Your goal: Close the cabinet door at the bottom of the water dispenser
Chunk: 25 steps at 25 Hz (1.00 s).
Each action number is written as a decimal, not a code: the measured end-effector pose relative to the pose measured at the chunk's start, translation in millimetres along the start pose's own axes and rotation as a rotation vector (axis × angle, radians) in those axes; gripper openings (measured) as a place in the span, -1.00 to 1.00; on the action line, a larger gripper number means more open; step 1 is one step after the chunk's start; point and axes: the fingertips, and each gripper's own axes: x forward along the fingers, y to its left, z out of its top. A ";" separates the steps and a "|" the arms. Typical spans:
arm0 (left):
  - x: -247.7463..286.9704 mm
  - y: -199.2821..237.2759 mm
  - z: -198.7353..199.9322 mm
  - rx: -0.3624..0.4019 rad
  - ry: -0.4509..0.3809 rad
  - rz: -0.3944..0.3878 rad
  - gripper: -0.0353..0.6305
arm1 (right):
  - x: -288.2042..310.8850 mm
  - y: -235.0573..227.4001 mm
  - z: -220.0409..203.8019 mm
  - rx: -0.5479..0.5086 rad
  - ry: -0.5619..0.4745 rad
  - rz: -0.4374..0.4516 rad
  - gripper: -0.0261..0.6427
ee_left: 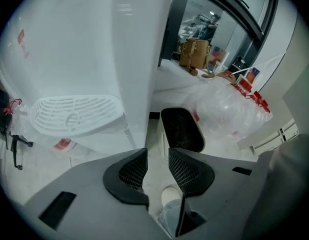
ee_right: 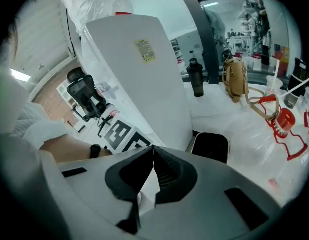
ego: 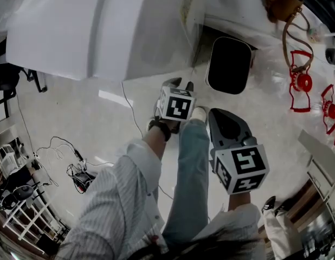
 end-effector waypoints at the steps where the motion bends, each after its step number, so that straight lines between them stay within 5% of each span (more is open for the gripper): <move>1: -8.0 -3.4 -1.1 0.000 -0.011 -0.014 -0.47 | -2.6 3.9 3.1 -0.004 -0.003 -0.010 -0.88; 14: -202.4 -26.7 25.9 0.158 -0.198 -0.205 -0.53 | -72.0 102.6 57.2 -0.005 -0.138 -0.147 -0.88; 25: -453.7 -2.8 73.8 0.206 -0.506 -0.273 -0.77 | -173.5 258.9 165.9 -0.154 -0.400 -0.066 -0.88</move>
